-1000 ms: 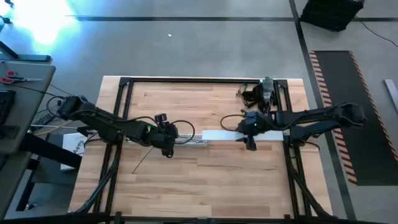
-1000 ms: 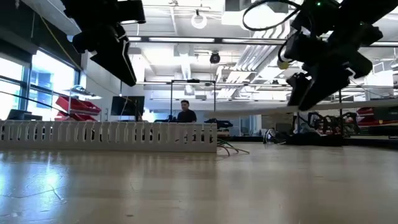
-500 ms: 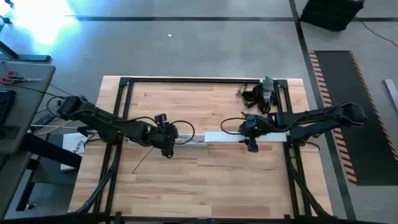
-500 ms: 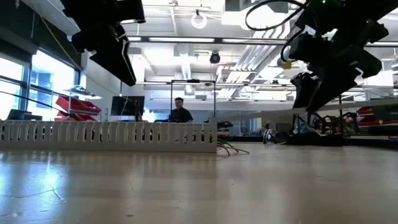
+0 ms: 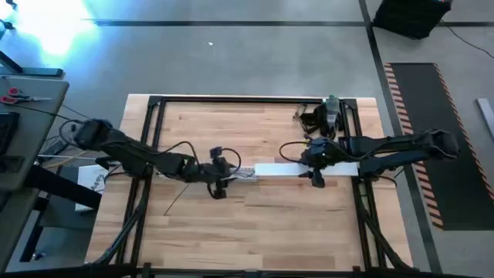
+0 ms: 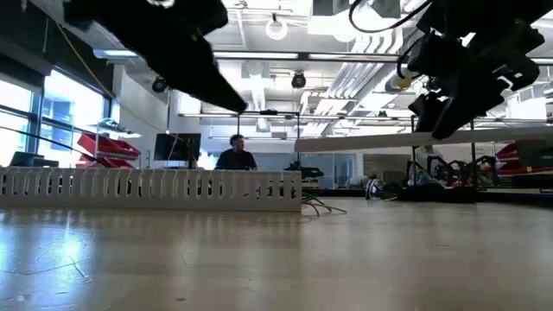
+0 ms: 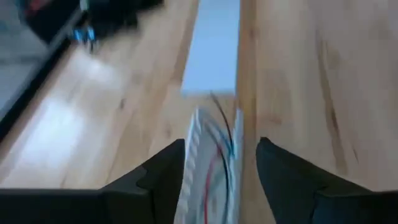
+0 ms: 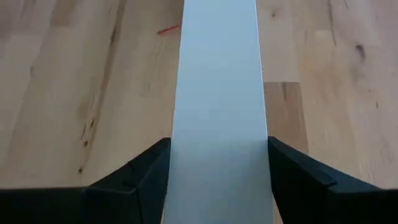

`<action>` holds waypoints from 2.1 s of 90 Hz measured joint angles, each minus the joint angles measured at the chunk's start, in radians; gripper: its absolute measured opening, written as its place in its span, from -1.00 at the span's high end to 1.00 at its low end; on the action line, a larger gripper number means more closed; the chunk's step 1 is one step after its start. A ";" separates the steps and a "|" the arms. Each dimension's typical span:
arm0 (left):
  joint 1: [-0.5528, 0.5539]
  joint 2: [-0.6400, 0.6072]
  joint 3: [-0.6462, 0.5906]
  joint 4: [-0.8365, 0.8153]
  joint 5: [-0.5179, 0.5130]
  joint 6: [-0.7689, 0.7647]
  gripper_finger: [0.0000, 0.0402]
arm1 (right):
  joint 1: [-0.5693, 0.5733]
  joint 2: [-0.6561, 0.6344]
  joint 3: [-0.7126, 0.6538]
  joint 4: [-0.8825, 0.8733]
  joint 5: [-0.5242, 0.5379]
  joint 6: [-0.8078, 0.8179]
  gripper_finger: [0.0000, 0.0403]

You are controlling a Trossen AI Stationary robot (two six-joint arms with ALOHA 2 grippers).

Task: Ziptie cables
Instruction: Close the white cable duct

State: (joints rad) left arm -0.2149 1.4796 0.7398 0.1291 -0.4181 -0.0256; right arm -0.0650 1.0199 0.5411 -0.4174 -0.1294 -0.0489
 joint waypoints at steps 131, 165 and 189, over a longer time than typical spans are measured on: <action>0.150 0.381 0.016 0.342 0.233 0.052 -0.13 | 0.067 0.041 -0.133 0.197 0.096 0.005 -0.03; 0.149 0.381 0.016 0.342 0.234 0.056 -0.13 | 0.066 0.065 -0.132 0.201 0.111 -0.003 -0.03; 0.149 0.381 0.016 0.341 0.234 0.057 -0.13 | 0.066 0.164 -0.127 0.249 0.083 0.007 -0.02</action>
State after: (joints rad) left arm -0.0658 1.8603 0.7555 0.4702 -0.1844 0.0309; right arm 0.0006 1.1843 0.4142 -0.1682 -0.0466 -0.0416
